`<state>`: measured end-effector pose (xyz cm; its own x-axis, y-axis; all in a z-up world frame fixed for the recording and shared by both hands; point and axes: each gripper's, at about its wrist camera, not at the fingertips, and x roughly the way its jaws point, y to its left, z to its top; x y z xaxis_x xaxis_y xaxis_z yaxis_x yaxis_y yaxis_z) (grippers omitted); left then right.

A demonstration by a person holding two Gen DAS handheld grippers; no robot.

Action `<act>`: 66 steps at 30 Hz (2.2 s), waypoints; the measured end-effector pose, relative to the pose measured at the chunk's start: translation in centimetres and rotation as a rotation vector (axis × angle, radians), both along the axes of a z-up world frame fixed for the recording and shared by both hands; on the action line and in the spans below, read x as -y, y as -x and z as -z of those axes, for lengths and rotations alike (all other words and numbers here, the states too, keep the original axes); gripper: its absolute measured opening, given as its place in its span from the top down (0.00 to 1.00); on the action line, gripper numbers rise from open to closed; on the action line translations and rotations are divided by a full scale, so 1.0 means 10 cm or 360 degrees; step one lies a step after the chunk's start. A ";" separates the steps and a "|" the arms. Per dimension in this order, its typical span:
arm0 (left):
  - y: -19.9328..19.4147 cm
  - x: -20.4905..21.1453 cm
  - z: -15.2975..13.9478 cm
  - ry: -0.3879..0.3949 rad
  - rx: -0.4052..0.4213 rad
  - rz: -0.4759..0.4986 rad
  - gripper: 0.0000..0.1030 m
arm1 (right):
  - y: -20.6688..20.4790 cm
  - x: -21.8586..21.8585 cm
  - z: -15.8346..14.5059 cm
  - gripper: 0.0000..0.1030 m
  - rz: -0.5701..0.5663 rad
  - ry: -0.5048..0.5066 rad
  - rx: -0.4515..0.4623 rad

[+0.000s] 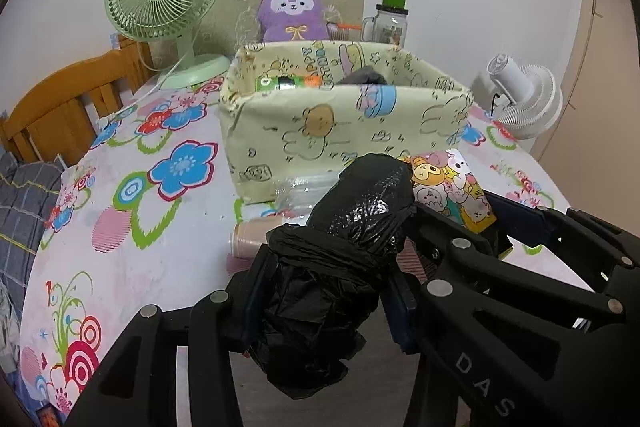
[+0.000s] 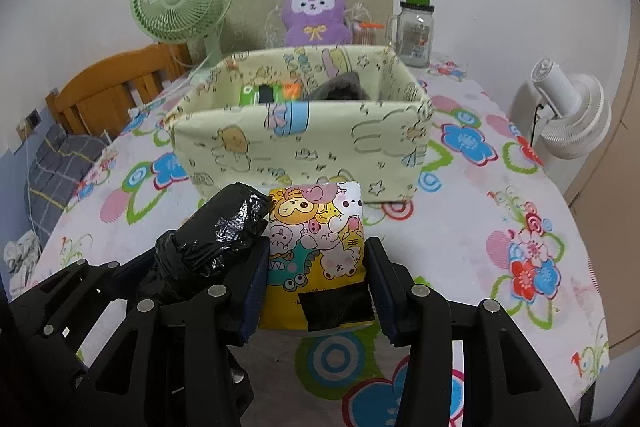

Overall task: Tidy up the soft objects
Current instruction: 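Lift the black bundle with the left gripper while the right carries the yellow packet over the box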

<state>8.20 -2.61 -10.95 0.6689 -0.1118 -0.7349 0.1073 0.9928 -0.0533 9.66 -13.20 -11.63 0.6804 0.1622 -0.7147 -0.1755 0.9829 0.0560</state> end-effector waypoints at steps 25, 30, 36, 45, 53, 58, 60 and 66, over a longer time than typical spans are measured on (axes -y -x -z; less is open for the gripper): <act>-0.01 0.23 -0.55 0.0032 0.0138 0.0032 0.50 | 0.08 0.28 -0.58 0.51 0.0066 -0.0042 0.0169; 0.00 0.27 -0.68 0.0020 0.0179 0.0044 0.50 | 0.10 0.32 -0.70 0.51 0.0079 -0.0051 0.0208; 0.00 0.31 -0.82 0.0026 0.0224 0.0058 0.50 | 0.12 0.38 -0.84 0.51 0.0093 -0.0051 0.0255; -0.03 0.36 -1.00 0.0026 0.0284 0.0078 0.50 | 0.13 0.42 -1.04 0.51 0.0115 -0.0066 0.0325; -0.08 0.35 -1.15 0.0040 0.0332 0.0087 0.50 | 0.11 0.42 -1.18 0.51 0.0125 -0.0069 0.0382; -0.11 0.35 -1.20 0.0056 0.0338 0.0098 0.50 | 0.07 0.42 -1.24 0.51 0.0128 -0.0083 0.0398; -0.14 0.36 -1.22 0.0051 0.0342 0.0097 0.50 | 0.04 0.42 -1.25 0.51 0.0125 -0.0086 0.0397; -0.21 0.35 -1.26 0.0043 0.0359 0.0091 0.50 | -0.05 0.41 -1.30 0.51 0.0122 -0.0093 0.0410</act>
<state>10.31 -6.11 1.67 0.8078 -0.1720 -0.5638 0.1757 0.9833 -0.0482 10.16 -17.29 1.41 0.8504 0.1392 -0.5074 -0.1166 0.9902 0.0763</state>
